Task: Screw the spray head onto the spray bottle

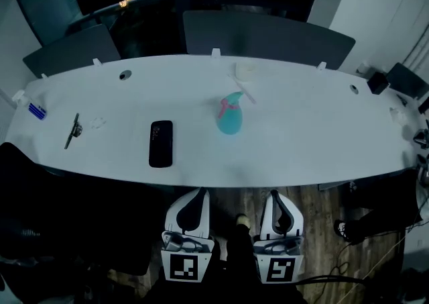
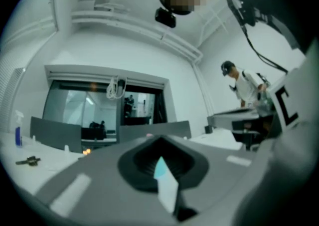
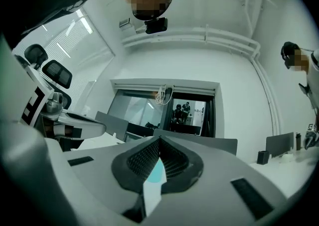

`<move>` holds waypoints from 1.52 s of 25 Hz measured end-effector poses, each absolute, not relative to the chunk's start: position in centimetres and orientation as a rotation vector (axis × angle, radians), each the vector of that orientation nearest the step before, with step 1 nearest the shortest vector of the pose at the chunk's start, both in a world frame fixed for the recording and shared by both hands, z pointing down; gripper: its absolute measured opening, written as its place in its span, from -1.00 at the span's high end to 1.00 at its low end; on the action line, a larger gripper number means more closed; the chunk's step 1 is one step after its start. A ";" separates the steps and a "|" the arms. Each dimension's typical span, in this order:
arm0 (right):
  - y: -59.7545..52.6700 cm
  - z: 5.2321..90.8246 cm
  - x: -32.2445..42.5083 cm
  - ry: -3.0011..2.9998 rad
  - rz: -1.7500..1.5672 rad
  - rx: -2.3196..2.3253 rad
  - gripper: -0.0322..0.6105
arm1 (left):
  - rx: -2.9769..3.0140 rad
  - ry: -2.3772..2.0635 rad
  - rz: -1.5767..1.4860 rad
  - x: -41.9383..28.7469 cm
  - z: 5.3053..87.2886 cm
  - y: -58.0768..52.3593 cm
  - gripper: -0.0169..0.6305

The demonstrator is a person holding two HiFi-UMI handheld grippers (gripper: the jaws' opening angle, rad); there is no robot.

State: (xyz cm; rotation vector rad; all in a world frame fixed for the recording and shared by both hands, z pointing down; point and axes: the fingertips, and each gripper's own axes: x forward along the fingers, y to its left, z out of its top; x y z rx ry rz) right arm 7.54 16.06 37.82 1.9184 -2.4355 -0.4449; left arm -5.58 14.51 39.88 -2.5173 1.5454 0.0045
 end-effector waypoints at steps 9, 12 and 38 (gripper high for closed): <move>19.5 36.7 9.7 -2.542 -0.442 1.844 0.88 | -2.454 1.616 0.057 -1.4 38.3 18.7 0.94; 21.5 36.7 11.1 -2.590 -0.421 1.784 0.88 | -2.453 1.635 0.058 0.5 38.3 21.0 0.94; 24.7 34.7 10.4 -2.626 -0.431 1.811 0.88 | -2.360 1.601 0.036 -0.5 36.4 24.9 0.94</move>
